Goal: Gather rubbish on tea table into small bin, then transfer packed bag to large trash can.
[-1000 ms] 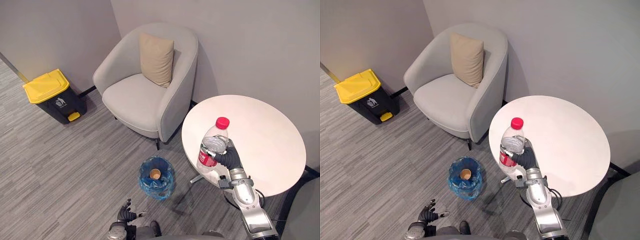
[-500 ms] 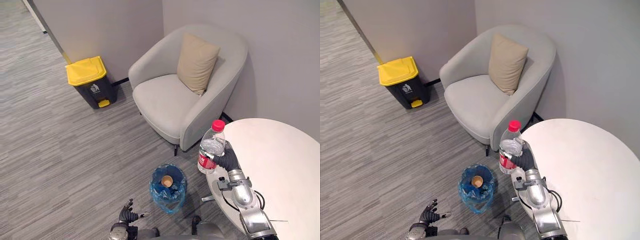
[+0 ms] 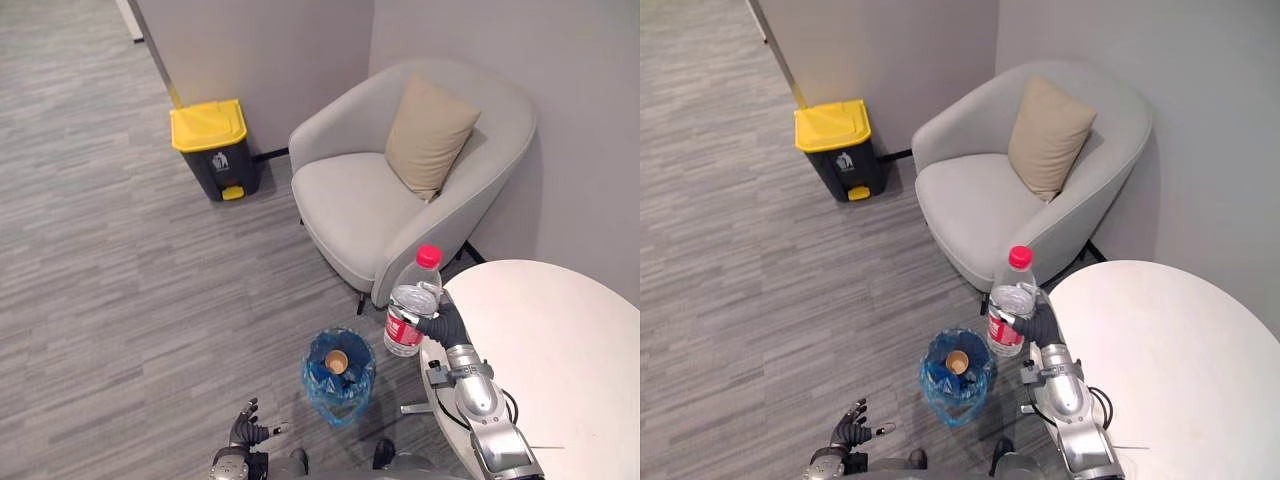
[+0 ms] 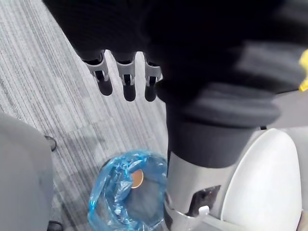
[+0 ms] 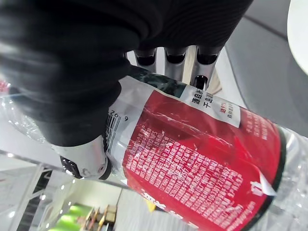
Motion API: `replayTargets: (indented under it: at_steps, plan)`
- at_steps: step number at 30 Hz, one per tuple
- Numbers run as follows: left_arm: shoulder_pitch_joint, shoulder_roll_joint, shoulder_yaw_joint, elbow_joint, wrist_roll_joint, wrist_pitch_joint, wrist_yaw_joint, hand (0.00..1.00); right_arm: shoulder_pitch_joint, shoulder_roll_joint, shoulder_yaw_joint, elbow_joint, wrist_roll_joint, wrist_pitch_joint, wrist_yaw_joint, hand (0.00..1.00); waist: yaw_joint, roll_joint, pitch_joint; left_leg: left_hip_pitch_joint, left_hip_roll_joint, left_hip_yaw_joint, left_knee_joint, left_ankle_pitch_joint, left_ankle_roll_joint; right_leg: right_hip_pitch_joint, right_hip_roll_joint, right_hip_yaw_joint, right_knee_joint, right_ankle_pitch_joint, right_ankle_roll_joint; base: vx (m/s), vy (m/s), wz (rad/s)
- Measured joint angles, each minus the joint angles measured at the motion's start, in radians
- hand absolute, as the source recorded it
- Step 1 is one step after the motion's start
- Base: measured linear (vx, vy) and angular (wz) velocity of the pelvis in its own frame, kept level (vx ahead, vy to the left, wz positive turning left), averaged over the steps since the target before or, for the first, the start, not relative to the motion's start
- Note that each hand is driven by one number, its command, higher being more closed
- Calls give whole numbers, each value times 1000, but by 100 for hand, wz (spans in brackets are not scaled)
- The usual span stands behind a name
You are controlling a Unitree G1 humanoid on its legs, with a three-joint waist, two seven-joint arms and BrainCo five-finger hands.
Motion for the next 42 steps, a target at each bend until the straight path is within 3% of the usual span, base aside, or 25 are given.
replayTargets:
  at_steps: [6,10,15,19,24,27,33,42]
  plan:
    - [-80,22,0,-29,-15,-3,21,0,-215,-68,88,80,2,1,-3,100,0,19,119,-230,-18,3,120,1,0,-225,-66,-39,184,-45,-9,-224,-26,32]
    - [-105,29,0,-71,-36,-6,28,0,-318,-122,101,128,2,4,-22,100,3,31,166,-355,-23,5,211,5,2,-340,-88,-39,262,-46,-14,-123,29,11]
    - [-168,25,-24,-138,-45,-10,44,0,-428,-165,104,174,-5,22,-67,100,21,37,189,-570,-28,12,376,-31,15,-536,-129,-37,410,-78,-24,-111,32,10]
    - [-237,13,-24,-216,-50,-17,65,0,-499,-170,132,179,-22,37,-96,100,25,39,208,-747,13,76,508,-53,31,-691,-167,-39,546,-125,-21,-144,-19,22]
    - [-339,3,-22,-277,-61,-17,86,0,-640,-158,144,246,-48,44,-118,100,30,37,258,-929,17,71,604,-53,32,-864,-186,-35,644,-135,-31,-98,-19,8]
    - [-385,6,-17,-316,-71,-19,94,0,-705,-152,126,321,-52,69,-151,100,51,34,264,-1034,24,74,647,-51,34,-973,-186,-21,687,-135,-31,-50,-11,-6]
    - [-412,10,15,-359,-74,-37,106,0,-773,-142,87,381,-49,98,-183,100,51,32,266,-1142,29,64,681,-42,27,-1084,-188,-18,733,-141,-38,-8,-1,0]
    - [-427,20,16,-371,-86,-39,108,0,-841,-146,-11,416,-30,116,-251,100,48,31,266,-1179,33,62,658,-22,12,-1134,-186,-22,737,-144,-44,-10,6,2]
